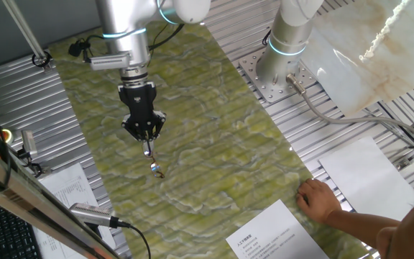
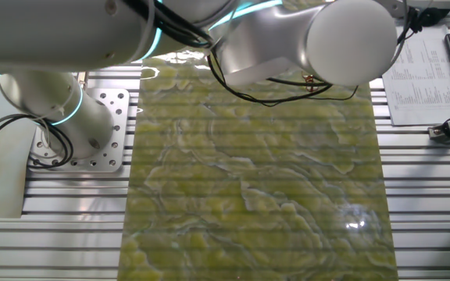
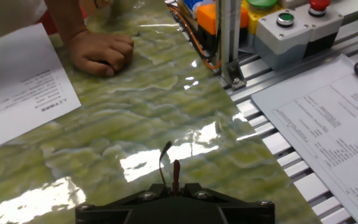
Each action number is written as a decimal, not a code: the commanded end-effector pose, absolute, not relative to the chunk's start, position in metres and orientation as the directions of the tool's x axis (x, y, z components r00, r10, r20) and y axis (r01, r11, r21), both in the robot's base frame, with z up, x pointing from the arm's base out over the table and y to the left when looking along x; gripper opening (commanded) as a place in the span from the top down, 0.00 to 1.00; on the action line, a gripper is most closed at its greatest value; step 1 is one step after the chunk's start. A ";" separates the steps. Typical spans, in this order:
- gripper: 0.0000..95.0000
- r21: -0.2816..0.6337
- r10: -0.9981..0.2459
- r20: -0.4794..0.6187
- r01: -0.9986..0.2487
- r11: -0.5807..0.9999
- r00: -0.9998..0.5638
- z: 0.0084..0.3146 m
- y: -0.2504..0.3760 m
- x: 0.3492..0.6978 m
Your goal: Unfold the leg of the glasses (with one hand)
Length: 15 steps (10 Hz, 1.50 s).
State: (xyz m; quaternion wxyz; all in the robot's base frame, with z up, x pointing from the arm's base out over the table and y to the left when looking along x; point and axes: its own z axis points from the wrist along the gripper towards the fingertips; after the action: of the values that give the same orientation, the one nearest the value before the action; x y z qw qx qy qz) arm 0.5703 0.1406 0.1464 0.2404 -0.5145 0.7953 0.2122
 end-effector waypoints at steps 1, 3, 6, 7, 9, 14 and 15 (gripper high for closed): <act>1.00 0.093 -0.717 -0.598 -0.919 0.382 -0.358 0.148 0.140 0.569; 1.00 0.092 -0.726 -0.583 -0.918 0.386 -0.364 0.148 0.140 0.569; 1.00 0.087 -0.731 -0.580 -0.920 0.382 -0.359 0.148 0.140 0.570; 1.00 0.075 -0.744 -0.569 -0.923 0.376 -0.349 0.148 0.140 0.570; 0.80 0.069 -0.749 -0.566 -0.926 0.372 -0.344 0.148 0.140 0.570; 0.80 0.056 -0.761 -0.558 -0.930 0.362 -0.330 0.144 0.139 0.570; 0.80 0.064 -0.758 -0.556 -0.927 0.370 -0.341 0.145 0.140 0.570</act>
State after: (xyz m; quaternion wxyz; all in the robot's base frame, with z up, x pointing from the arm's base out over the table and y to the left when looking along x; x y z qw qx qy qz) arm 0.5710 0.1397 0.1442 0.2238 -0.5293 0.7969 0.1862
